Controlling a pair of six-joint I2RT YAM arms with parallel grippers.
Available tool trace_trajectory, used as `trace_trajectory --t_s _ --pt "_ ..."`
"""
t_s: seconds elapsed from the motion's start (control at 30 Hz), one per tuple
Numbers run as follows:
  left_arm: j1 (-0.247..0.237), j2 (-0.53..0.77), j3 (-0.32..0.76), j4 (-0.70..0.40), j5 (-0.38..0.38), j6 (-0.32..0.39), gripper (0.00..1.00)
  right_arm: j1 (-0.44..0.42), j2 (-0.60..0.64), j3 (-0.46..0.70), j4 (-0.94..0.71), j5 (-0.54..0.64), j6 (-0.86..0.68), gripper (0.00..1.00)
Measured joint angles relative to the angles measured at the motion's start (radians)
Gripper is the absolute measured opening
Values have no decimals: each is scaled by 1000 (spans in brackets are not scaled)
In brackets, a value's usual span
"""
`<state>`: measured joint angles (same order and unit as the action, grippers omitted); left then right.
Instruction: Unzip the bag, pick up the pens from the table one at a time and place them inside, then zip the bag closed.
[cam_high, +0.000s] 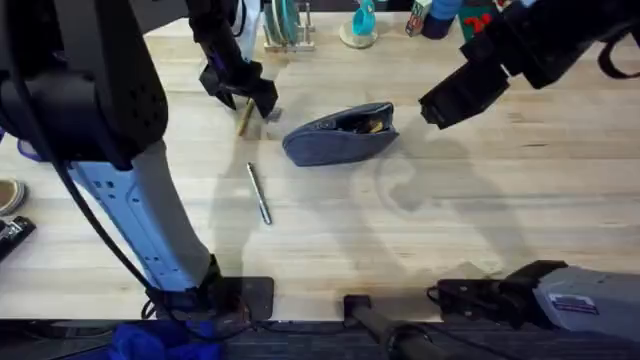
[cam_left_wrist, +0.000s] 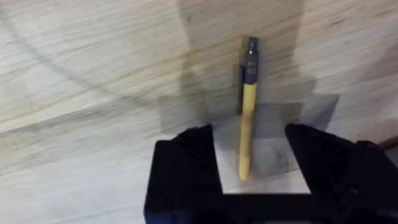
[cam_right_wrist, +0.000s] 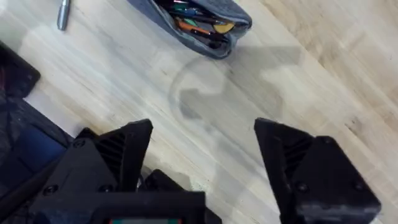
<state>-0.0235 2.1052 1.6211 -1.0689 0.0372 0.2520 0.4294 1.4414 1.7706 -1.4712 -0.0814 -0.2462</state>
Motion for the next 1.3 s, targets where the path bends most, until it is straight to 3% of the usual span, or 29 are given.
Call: trace_trajectory --t_s 0.27,0.37,0.4,1.3 --pt "0 0 -1 -7 4 -21 450 0 0 0 0 0 0 996" --pt "0 -1 -1 -12 33 -26 90 0 0 0 0 0 0 996" --pt "-2 -1 -2 -12 34 -26 60 0 0 0 0 0 0 996" --pt "5 -1 3 -10 48 -44 42 0 0 0 0 0 0 996"
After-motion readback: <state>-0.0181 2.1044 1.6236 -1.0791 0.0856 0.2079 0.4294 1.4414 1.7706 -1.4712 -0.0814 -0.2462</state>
